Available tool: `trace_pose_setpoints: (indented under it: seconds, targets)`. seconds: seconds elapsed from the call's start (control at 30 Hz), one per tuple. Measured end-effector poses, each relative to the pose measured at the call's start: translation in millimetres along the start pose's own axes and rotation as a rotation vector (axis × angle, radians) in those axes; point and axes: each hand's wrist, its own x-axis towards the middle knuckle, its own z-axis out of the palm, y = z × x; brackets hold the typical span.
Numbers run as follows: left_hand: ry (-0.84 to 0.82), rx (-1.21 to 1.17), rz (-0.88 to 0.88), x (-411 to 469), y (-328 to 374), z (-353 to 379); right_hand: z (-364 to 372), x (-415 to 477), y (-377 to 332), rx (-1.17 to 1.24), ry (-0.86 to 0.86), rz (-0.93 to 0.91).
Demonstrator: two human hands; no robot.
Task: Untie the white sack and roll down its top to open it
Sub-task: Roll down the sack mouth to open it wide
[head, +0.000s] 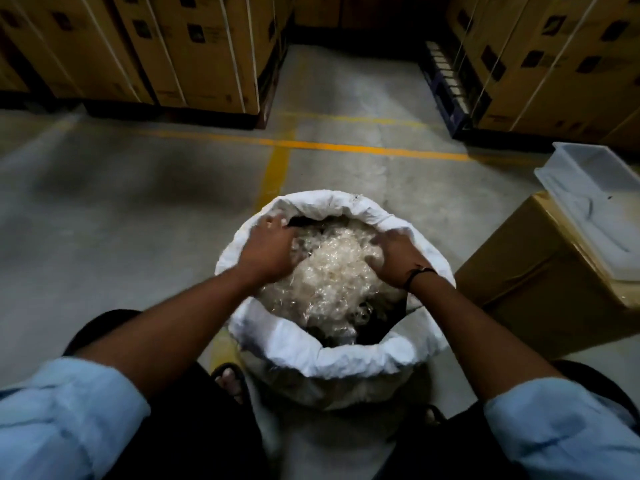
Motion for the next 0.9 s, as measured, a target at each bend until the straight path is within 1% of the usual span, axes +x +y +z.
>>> trace_pose_setpoints:
  seconds: [0.07,0.1,0.13,0.17,0.2,0.23,0.3,0.33,0.43,0.5,0.6,0.63,0.67,0.73,0.77,0.8,0.87,0.9]
  targets:
    - [0.038,0.050,0.162,-33,23,5,11,-25,-22,0.058,-0.264,-0.113]
    - [-0.018,0.039,0.203,-45,33,7,16,-40,-33,0.083,-0.426,-0.145]
    - [-0.124,0.000,0.220,-54,42,10,22,-55,-42,0.108,-0.573,-0.156]
    - [-0.266,-0.056,0.227,-61,51,12,27,-68,-49,0.127,-0.688,-0.156]
    - [-0.418,-0.105,0.226,-68,57,17,32,-80,-54,0.127,-0.764,-0.160]
    - [-0.536,-0.133,0.235,-74,61,22,37,-90,-59,0.102,-0.804,-0.179]
    - [-0.663,-0.114,0.274,-83,65,28,45,-106,-66,0.005,-0.802,-0.224]
    - [-0.711,-0.099,0.284,-86,64,30,49,-111,-68,-0.053,-0.760,-0.229]
    - [-0.818,-0.091,0.239,-88,67,29,56,-130,-78,-0.228,-0.514,-0.224]
    - [-0.882,-0.048,0.239,-88,66,34,62,-138,-82,-0.305,-0.371,-0.261]
    - [-0.886,-0.041,0.204,-86,57,30,65,-144,-88,-0.387,-0.205,-0.364]
    - [-0.861,-0.050,0.186,-85,55,27,65,-145,-88,-0.398,-0.204,-0.361]
    - [-0.844,-0.064,0.178,-85,55,25,68,-144,-88,-0.413,-0.164,-0.388]
    - [-0.873,-0.104,0.177,-87,54,24,68,-140,-92,-0.398,-0.173,-0.421]
    - [-0.907,-0.135,0.174,-89,55,27,64,-140,-96,-0.356,-0.227,-0.429]
    - [-0.935,-0.140,0.160,-92,55,32,64,-140,-98,-0.290,-0.326,-0.409]
    - [-0.972,-0.088,0.147,-100,60,37,64,-140,-101,-0.161,-0.513,-0.308]
    - [-0.941,-0.022,0.172,-102,65,37,64,-141,-102,-0.082,-0.585,-0.249]
